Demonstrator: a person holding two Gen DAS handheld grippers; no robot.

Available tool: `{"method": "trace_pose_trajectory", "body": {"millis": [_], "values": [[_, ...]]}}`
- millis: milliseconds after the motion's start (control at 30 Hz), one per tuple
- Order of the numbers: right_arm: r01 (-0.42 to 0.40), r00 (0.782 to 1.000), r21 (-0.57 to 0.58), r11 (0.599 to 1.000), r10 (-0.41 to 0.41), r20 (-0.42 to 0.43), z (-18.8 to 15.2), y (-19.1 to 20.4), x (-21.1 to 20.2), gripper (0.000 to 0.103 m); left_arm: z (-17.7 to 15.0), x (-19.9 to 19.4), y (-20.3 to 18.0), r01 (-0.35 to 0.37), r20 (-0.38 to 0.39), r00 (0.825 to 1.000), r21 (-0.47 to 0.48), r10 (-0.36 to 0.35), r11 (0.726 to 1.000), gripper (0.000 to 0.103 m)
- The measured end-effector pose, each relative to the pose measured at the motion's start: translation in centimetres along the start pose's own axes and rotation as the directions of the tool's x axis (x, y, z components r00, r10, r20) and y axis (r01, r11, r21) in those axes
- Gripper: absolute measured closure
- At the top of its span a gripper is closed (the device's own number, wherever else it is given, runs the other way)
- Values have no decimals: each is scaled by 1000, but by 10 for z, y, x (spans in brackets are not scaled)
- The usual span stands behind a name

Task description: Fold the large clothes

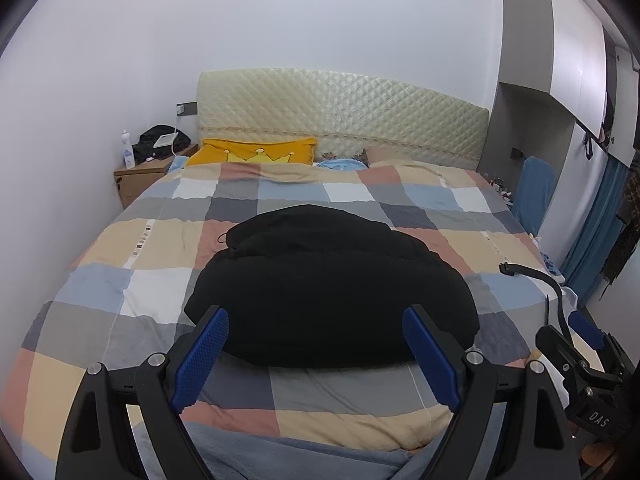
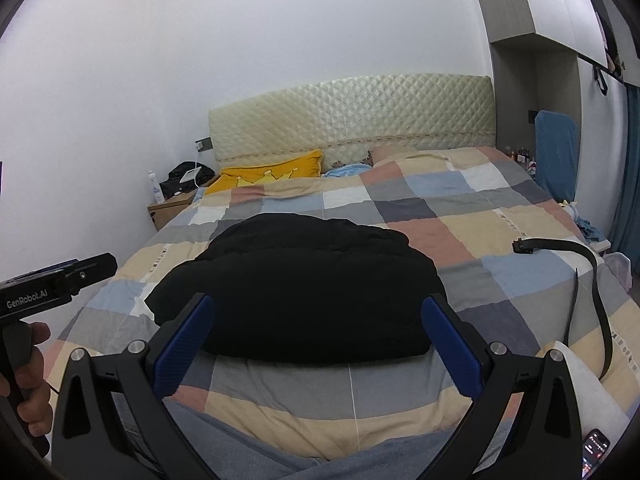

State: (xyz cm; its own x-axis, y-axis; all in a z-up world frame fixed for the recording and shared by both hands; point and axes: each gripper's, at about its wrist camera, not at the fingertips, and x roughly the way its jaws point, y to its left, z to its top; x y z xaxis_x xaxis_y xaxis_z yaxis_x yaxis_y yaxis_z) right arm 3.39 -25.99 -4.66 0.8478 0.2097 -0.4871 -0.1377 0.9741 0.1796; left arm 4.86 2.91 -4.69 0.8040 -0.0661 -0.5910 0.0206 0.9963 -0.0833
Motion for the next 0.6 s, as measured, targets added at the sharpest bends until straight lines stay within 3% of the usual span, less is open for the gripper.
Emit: {"method": "trace_pose_trajectory", "body": {"millis": [367, 600], "values": [[6, 1000, 19, 1000, -7, 8, -6, -3, -1, 0, -3, -2, 1, 9, -13, 1000, 0, -9, 1000, 14], [7, 1000, 9, 1000, -7, 8, -7, 1, -3, 0, -6, -8, 3, -28, 4, 1000, 2, 28, 1000, 14]]}}
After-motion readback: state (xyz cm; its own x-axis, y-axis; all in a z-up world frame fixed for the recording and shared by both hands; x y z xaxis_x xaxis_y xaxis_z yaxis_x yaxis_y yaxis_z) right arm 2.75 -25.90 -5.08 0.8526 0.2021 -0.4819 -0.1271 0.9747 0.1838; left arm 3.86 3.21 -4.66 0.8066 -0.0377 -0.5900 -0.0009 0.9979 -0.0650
